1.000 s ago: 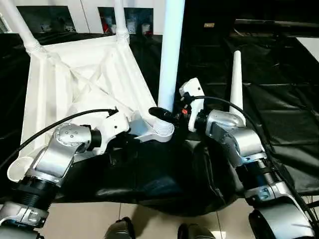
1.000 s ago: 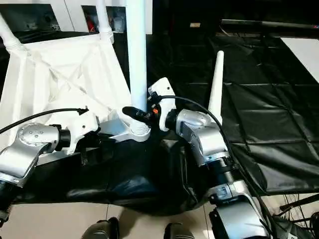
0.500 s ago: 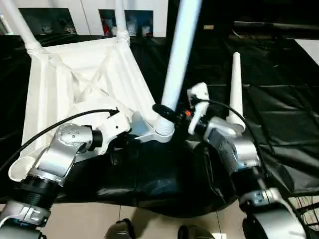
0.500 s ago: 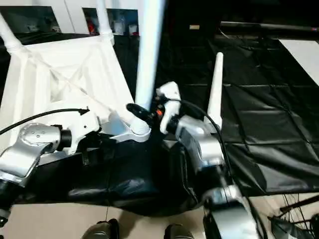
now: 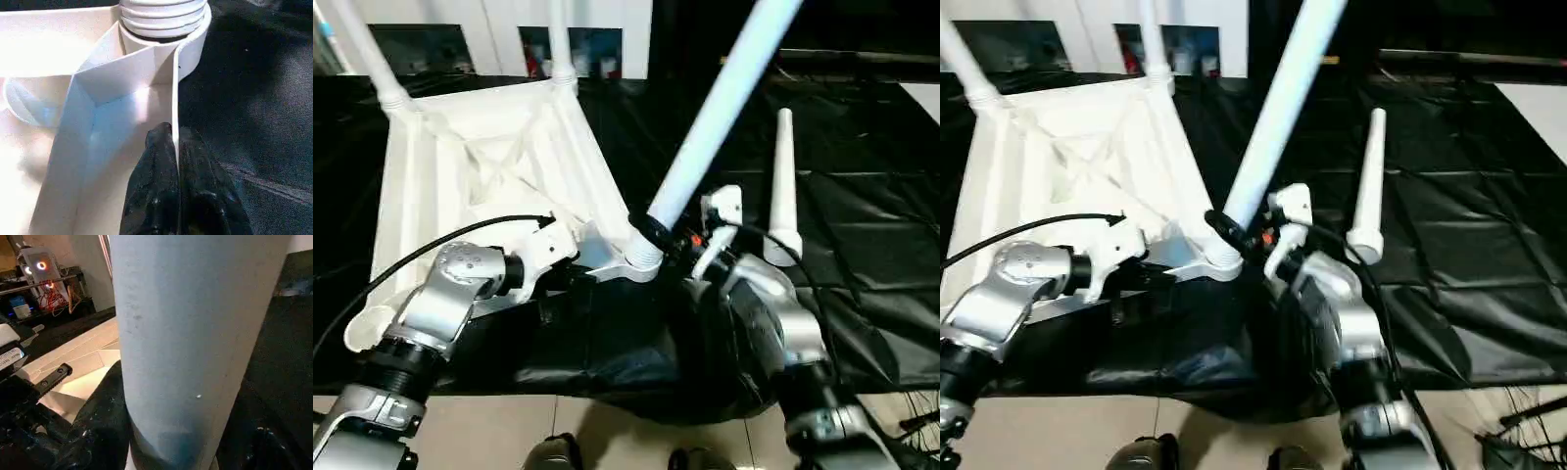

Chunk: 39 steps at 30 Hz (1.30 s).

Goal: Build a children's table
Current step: Insert table leg to table base, then rotate leg to tighten

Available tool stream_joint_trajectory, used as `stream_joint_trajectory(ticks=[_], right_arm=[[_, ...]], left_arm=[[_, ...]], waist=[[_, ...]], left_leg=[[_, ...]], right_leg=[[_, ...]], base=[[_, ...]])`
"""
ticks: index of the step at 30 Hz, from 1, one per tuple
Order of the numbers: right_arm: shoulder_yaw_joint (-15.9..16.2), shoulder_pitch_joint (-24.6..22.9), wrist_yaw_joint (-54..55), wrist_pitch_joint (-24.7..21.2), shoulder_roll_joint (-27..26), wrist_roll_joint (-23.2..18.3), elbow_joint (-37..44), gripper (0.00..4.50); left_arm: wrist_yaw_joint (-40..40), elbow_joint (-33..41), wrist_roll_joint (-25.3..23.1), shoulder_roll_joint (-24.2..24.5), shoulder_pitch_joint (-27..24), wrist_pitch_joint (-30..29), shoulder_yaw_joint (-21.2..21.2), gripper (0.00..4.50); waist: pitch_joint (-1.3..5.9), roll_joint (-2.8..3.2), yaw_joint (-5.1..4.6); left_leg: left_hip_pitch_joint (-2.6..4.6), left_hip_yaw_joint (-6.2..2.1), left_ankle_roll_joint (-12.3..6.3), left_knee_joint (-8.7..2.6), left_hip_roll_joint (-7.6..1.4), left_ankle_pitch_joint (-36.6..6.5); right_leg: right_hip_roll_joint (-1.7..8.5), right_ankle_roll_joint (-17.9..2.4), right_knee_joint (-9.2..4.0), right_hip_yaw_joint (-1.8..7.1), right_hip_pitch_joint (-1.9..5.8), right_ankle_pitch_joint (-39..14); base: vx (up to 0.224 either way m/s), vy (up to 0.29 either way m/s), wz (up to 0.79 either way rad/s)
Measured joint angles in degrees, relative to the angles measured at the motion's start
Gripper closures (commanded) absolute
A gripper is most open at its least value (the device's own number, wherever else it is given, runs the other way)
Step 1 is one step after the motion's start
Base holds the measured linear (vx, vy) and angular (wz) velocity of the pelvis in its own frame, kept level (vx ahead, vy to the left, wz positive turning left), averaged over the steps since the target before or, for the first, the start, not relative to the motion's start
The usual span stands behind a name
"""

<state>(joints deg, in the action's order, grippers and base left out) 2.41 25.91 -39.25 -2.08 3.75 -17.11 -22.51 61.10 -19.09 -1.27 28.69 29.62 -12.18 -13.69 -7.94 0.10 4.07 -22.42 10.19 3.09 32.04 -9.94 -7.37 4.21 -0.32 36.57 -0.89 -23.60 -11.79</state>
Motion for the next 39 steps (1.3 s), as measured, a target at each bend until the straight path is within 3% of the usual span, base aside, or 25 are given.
stream_joint_trajectory(ticks=[7,15,24,39], right_arm=[[4.0,-0.2,0.5,0.3,2.0,4.5,1.8,2.65],[7.2,4.4,-1.8,-3.3,4.5,8.1,1.2,2.65],[8.6,9.8,-4.6,-6.7,5.2,8.5,-3.4,2.65],[8.7,10.7,-4.9,-7.1,5.0,8.7,-5.0,2.65]], left_arm=[[0.1,-2.1,0.0,0.0,0.7,1.2,-0.1,4.50],[0.1,-2.5,-0.2,0.7,0.7,1.9,0.0,4.50],[0.1,-2.5,-0.6,1.2,0.6,2.1,-0.1,4.50],[0.0,-2.6,-0.7,1.2,0.4,1.7,-0.2,4.50]], waist=[[0.04,0.05,-0.25],[0.10,-0.10,-0.79],[0.51,-0.75,-0.89],[0.81,-1.11,-0.88]], left_leg=[[0.11,-0.01,0.00,-0.17,0.00,0.0],[0.12,-0.01,0.00,-0.29,-0.01,0.0],[0.15,-0.01,0.00,-0.30,-0.02,0.0],[0.31,0.00,0.01,-0.36,-0.03,0.0]], right_leg=[[-0.01,0.4,-0.11,0.00,0.06,-0.2],[-0.02,0.4,-0.36,-0.02,0.05,-0.2],[-0.02,0.4,-0.39,-0.02,0.05,-0.2],[-0.03,0.4,-0.39,-0.01,0.10,-0.2]], base=[[0.000,0.000,0.00],[0.000,0.000,0.00],[0.000,0.000,0.00],[0.000,0.000,0.00]])
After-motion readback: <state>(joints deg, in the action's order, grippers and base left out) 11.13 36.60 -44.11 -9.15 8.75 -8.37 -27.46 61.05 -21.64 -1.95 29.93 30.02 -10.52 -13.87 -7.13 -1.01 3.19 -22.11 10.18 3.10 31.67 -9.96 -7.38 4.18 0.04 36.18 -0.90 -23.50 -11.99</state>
